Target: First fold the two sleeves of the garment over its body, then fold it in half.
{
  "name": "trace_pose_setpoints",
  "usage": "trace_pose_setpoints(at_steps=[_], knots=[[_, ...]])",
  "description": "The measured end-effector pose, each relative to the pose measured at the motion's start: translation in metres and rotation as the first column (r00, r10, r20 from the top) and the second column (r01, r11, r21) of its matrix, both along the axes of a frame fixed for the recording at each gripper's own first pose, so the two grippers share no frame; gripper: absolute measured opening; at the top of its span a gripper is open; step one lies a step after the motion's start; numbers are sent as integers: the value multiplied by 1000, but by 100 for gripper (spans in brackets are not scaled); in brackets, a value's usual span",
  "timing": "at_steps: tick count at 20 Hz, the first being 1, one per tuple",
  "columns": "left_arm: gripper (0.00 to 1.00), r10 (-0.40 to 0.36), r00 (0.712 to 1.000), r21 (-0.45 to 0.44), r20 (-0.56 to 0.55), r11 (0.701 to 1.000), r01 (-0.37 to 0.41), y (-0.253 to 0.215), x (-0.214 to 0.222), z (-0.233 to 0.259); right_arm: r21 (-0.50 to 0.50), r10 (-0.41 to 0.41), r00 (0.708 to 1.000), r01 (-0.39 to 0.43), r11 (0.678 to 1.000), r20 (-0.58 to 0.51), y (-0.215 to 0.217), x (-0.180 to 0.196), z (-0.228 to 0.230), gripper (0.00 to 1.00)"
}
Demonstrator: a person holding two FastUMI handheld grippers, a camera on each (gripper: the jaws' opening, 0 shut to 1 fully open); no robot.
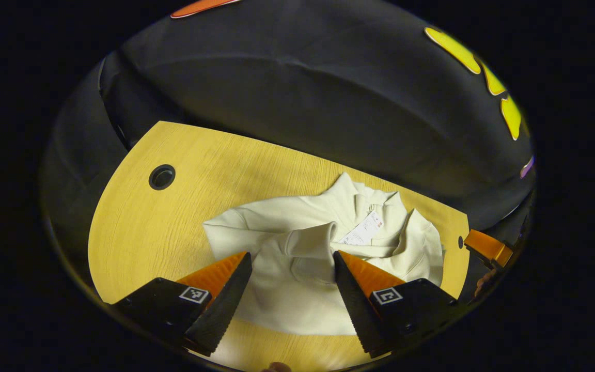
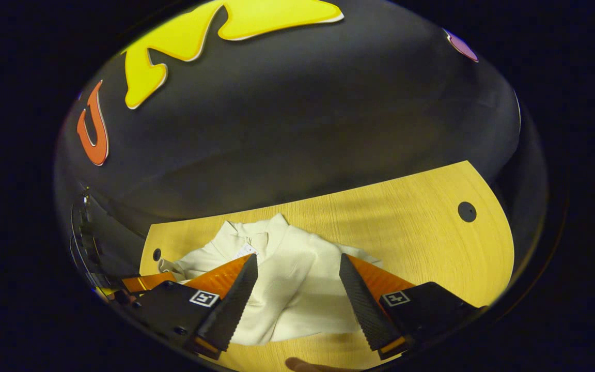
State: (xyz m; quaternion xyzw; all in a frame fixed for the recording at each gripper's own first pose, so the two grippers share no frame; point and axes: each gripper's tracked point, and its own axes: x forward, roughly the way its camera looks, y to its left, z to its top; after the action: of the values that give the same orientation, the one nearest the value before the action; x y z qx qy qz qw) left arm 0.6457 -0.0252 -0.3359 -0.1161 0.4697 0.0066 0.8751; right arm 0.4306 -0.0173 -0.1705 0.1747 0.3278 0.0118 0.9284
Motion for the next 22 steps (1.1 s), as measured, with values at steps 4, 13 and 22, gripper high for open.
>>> trace_pose_setpoints(at_steps=[4, 13, 22], knots=[[99, -30, 991, 68, 133, 997, 22, -3, -2, 29, -85, 26, 997, -19, 996, 73, -2, -26, 29, 97], [98, -87, 881, 191, 465, 982, -3, -9, -36, 154, -231, 68, 930, 19, 973, 361, -15, -141, 171, 97], [98, -166, 721, 251, 672, 968, -12, -30, -118, 236, -292, 66, 816, 129, 948, 574, -11, -287, 270, 98]])
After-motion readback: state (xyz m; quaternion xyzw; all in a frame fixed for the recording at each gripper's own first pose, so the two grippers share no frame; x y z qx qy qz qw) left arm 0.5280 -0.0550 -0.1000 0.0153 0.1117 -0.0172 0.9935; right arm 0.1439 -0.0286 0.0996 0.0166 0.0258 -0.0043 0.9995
